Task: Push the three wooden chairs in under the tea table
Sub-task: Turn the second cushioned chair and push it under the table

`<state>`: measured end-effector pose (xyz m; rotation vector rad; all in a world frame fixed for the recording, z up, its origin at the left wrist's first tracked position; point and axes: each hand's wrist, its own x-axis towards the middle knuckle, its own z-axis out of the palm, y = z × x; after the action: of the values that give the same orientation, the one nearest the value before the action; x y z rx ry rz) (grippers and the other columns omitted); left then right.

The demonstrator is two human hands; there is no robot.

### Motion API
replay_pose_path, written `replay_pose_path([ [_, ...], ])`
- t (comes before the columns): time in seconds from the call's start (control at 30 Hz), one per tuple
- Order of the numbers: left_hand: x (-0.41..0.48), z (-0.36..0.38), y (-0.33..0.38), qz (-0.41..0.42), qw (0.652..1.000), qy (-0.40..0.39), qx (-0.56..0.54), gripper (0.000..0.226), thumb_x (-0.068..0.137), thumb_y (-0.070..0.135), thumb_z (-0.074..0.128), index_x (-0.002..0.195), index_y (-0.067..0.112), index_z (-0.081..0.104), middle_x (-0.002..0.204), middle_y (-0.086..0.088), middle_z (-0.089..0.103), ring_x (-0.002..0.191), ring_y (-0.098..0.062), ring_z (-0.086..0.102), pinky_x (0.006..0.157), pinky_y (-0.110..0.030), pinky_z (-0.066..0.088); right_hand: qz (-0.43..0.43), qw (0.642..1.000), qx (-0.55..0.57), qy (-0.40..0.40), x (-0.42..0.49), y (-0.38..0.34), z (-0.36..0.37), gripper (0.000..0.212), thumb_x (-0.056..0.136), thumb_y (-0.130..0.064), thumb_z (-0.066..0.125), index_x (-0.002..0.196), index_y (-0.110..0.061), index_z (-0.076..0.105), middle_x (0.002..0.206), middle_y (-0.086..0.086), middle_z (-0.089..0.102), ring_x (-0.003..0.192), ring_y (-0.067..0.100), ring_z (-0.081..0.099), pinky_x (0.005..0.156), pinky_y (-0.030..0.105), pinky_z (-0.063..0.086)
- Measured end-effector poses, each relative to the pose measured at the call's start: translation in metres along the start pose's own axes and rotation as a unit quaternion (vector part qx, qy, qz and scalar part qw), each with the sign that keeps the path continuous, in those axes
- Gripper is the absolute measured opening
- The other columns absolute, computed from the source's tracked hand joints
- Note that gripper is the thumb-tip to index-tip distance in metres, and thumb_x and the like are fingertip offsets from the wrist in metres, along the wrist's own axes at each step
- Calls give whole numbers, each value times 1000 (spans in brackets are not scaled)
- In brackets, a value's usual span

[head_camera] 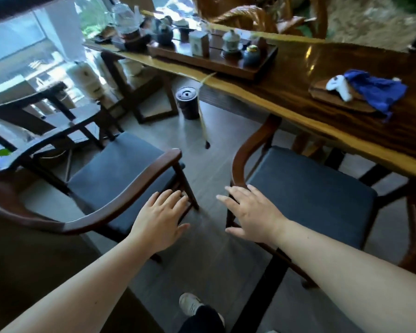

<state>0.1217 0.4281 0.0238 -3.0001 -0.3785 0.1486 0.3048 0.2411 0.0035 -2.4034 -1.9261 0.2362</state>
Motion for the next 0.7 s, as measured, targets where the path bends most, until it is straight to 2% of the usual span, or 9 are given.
replay_pose_path([
  [0.17,-26,16,-69,-62,998,-10,-26,69,75,54,70,128,12,57,130,-11,59,123,-32,51,101,-51,42,-17,999,-8,-36,55,-30,-1,81,88,-59,55,151,-24,19,159,13,23,145,28,20,119,47,11],
  [0.33,-50,39,-134,-110,993,-33,-33,68,77,54,67,129,13,55,130,-11,59,123,-32,50,101,-49,42,-33,997,5,-69,116,-62,4,79,90,-56,55,152,-25,18,159,11,22,146,25,18,120,46,9],
  [0.53,-71,59,-184,-177,980,-65,-54,67,79,53,64,132,14,51,132,-10,57,124,-31,48,103,-49,40,-83,989,11,-118,185,-103,20,78,87,-55,60,150,-25,24,157,9,27,143,24,22,117,45,12],
  [0.7,-70,77,-206,-227,968,-66,-85,66,77,50,68,130,13,53,130,-10,58,123,-31,49,103,-49,40,-153,978,-14,-140,247,-116,32,79,83,-53,64,147,-22,29,150,10,35,137,27,32,113,47,24],
])
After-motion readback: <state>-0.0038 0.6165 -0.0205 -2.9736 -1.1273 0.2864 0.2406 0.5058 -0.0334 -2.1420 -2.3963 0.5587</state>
